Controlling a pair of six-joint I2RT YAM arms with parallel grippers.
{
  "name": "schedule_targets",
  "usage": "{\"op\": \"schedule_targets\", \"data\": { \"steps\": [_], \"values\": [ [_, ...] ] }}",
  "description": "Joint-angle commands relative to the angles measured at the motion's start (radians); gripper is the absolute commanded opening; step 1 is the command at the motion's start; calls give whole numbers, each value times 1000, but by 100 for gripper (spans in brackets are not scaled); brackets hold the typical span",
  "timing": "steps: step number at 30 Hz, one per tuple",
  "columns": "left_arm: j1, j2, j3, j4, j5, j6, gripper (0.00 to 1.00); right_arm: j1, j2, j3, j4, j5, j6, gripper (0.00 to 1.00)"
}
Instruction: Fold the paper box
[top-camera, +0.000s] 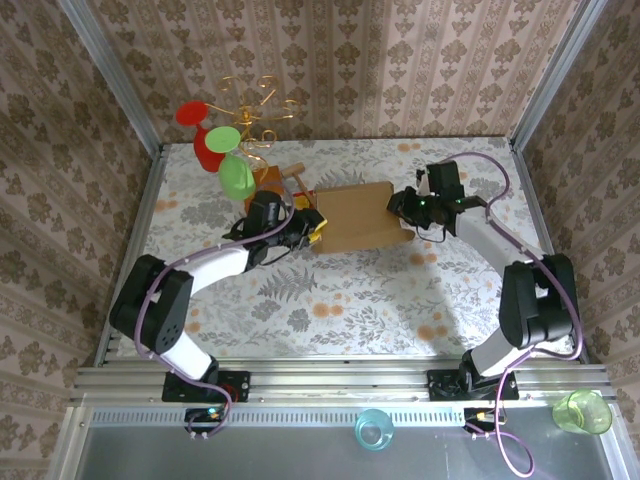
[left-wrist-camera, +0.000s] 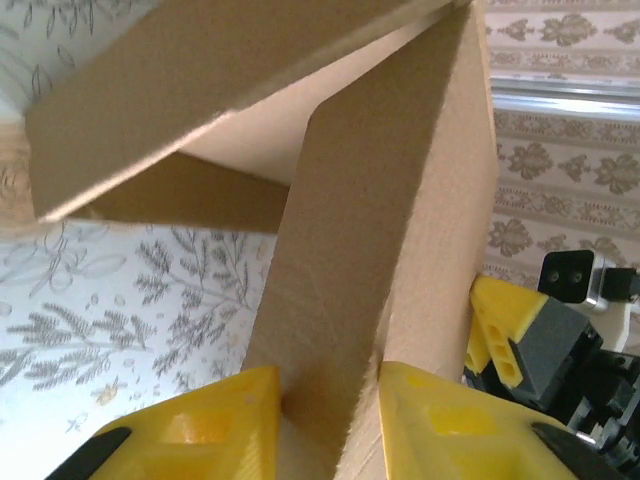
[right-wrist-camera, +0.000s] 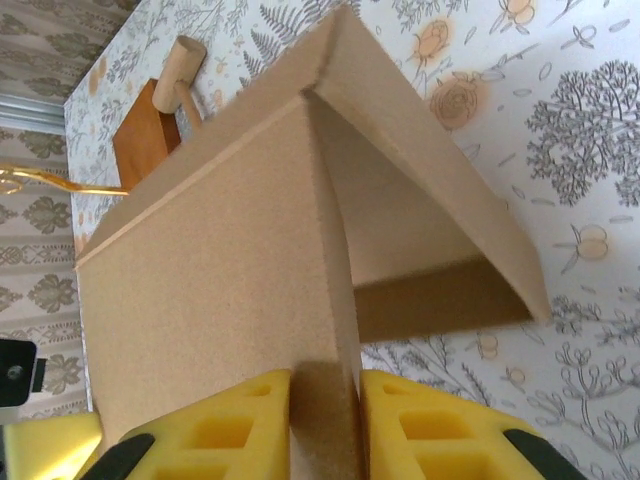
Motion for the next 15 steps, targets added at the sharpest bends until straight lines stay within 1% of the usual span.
{"op": "schedule_targets", "data": {
  "steps": [1, 4, 8, 11, 15],
  "values": [
    [9, 57, 73, -41, 25, 67, 33, -2, 73, 53, -44, 30, -8, 21],
    [10, 122, 109, -40, 28, 85, 37, -4, 144, 99, -51, 42, -20, 21],
    [10, 184, 134, -47, 40, 103, 37, -4, 209, 139, -81, 66, -50, 20],
    [8, 177, 125, -81, 12, 134, 38, -4, 209, 126, -88, 92, -67, 19],
    [3, 152, 145, -191, -31, 214, 40, -2, 182, 100, -92, 133, -89, 20]
  ]
}}
